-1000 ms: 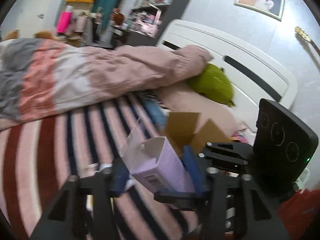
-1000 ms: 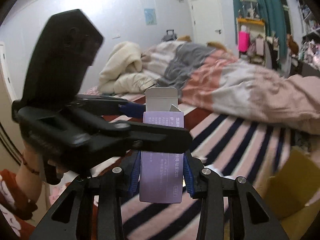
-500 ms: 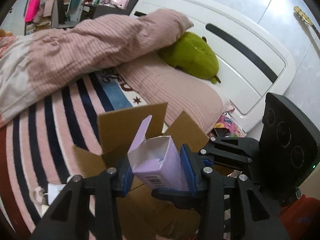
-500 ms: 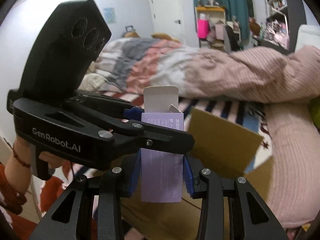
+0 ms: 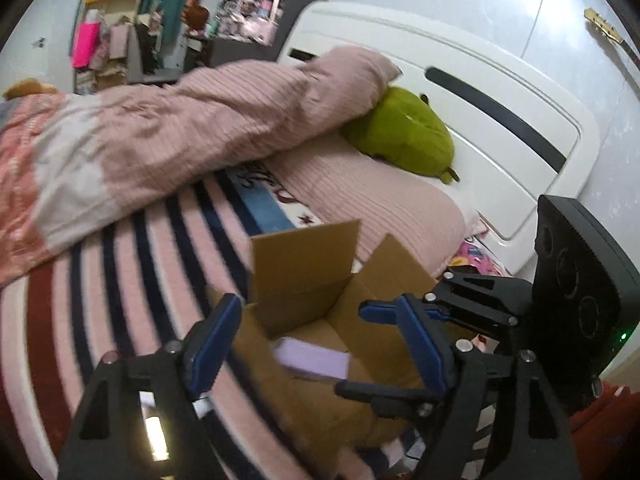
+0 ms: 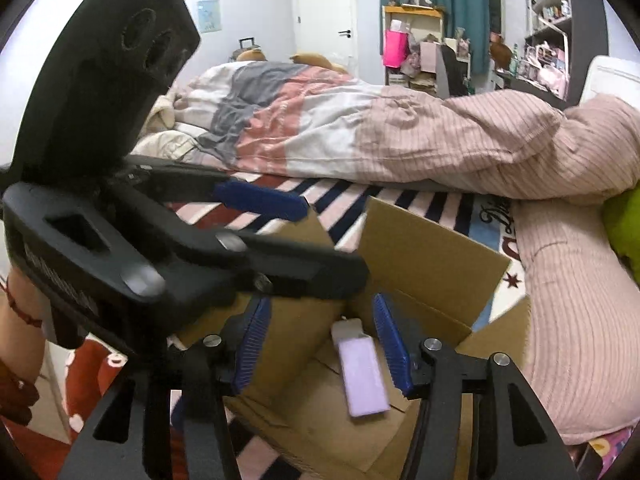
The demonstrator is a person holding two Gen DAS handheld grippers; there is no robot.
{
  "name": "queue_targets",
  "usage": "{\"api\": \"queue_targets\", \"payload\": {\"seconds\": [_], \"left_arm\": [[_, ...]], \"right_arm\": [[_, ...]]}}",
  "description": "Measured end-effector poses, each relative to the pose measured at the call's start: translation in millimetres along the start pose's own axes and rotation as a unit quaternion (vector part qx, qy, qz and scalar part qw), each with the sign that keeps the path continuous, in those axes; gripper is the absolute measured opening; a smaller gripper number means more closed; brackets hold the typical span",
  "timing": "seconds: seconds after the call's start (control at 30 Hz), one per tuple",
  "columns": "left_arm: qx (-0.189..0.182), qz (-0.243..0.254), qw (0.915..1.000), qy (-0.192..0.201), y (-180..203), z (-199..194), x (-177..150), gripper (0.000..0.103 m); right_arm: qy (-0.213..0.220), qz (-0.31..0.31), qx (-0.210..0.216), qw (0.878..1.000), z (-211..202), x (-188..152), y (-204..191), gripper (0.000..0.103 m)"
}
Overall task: Organize rigid objects
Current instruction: 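Carry the lavender box into the cardboard box and open the right gripper, then grasp the gold tube with the right gripper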
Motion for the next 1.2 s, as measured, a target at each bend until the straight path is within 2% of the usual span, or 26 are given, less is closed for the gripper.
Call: {"api": "queue_targets", "payload": {"seconds": [0.13,0.3,0.43,0.53,0.6,0.73,0.87,1.03,1.13,1.2], "left_arm": [[0.057,-0.015,0.998,0.021,-45,-34,-13,0.078],[0.135,-0.049,0.9891,0.03,-116,-71,-47,0.078],[0.194,-0.076,0.9776,0.027,-167,-87,-85,0.078],[0.206,-0.104,0.9728,0.02,-193,-85,-112,0.078],[0.212,-0.116,0.9703,0.013,-204,-81,-129,0.078],[0.217,-0.133,0.9672,-0.002,-217,-66,-155,0.078],[0.222,-0.141,0.9649,-0.005,-223,-57,-163,0.078],[0.223,-0.137,0.9651,-0.007,-224,-50,-165,0.078],[0.221,-0.136,0.9658,-0.006,-225,-48,-163,0.078],[0.22,-0.133,0.9664,-0.006,-223,-48,-163,0.078]], "right_arm": [[0.005,-0.023,0.023,0.999,13,15,-31,0.049],[0.006,-0.055,0.094,0.994,48,31,-91,0.049],[-0.037,-0.071,0.156,0.985,97,25,-135,0.049],[-0.076,-0.056,0.174,0.98,137,9,-146,0.049],[-0.098,-0.046,0.172,0.979,159,-5,-146,0.049],[-0.141,0.002,0.133,0.981,203,-37,-124,0.049],[-0.134,0.073,0.086,0.985,227,-51,-98,0.049],[-0.112,0.146,0.078,0.98,243,-59,-81,0.049],[-0.105,0.153,0.064,0.981,242,-62,-81,0.049],[-0.109,0.132,0.053,0.984,237,-65,-83,0.044]]}}
Point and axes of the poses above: each gripper's, at about its wrist camera, not at the fingertips, and z roughly the way its jaws point, y to its right, x to its top, the point moved 9 cm from there along z, roughly the way its jaws point, and after that the axes turned 11 degrees about x, right-handed, at the moved point
